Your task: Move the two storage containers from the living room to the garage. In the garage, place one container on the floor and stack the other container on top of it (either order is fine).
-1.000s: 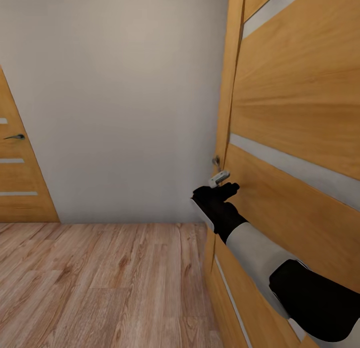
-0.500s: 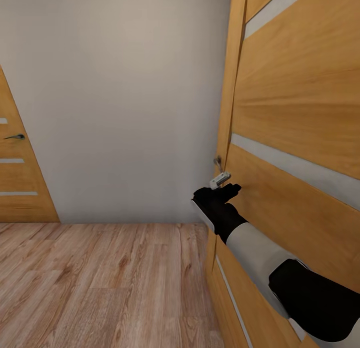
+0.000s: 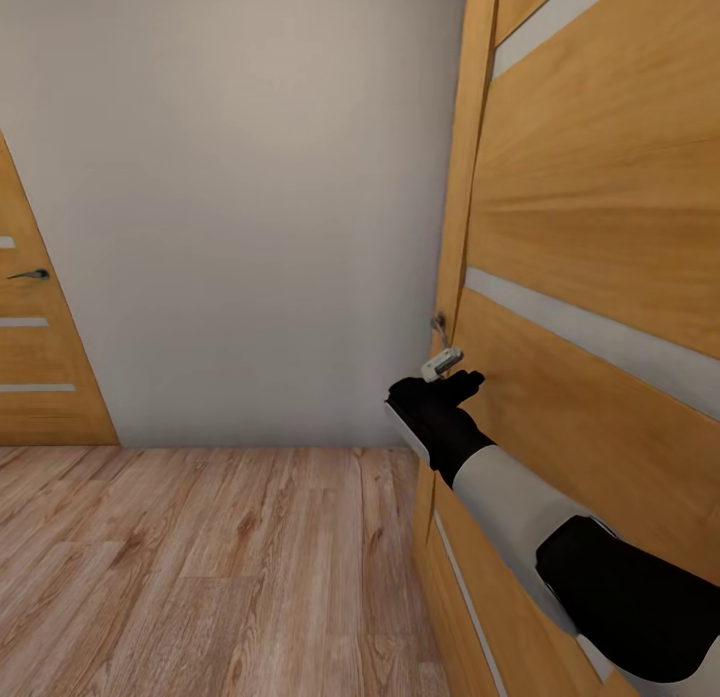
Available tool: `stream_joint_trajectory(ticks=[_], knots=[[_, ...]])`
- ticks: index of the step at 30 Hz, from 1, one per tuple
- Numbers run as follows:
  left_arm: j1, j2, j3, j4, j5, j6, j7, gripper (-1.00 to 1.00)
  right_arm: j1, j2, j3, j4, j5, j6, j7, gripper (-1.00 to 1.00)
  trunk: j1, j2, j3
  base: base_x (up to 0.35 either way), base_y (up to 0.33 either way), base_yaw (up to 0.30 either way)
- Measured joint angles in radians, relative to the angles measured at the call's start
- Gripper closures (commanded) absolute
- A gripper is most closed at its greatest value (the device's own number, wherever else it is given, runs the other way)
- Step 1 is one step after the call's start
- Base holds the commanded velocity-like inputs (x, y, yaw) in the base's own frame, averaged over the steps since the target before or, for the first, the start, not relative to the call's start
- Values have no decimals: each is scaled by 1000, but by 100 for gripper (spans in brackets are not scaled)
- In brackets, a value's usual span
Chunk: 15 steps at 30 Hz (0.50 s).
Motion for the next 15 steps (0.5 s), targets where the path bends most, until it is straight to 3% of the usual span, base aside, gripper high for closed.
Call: stream_joint_trajectory(ticks=[15], knots=[[0,0,0,0,0,0,-1,-100,-35,0,-8,29,-22,-13,2,-100,0,0,0,0,0,0]])
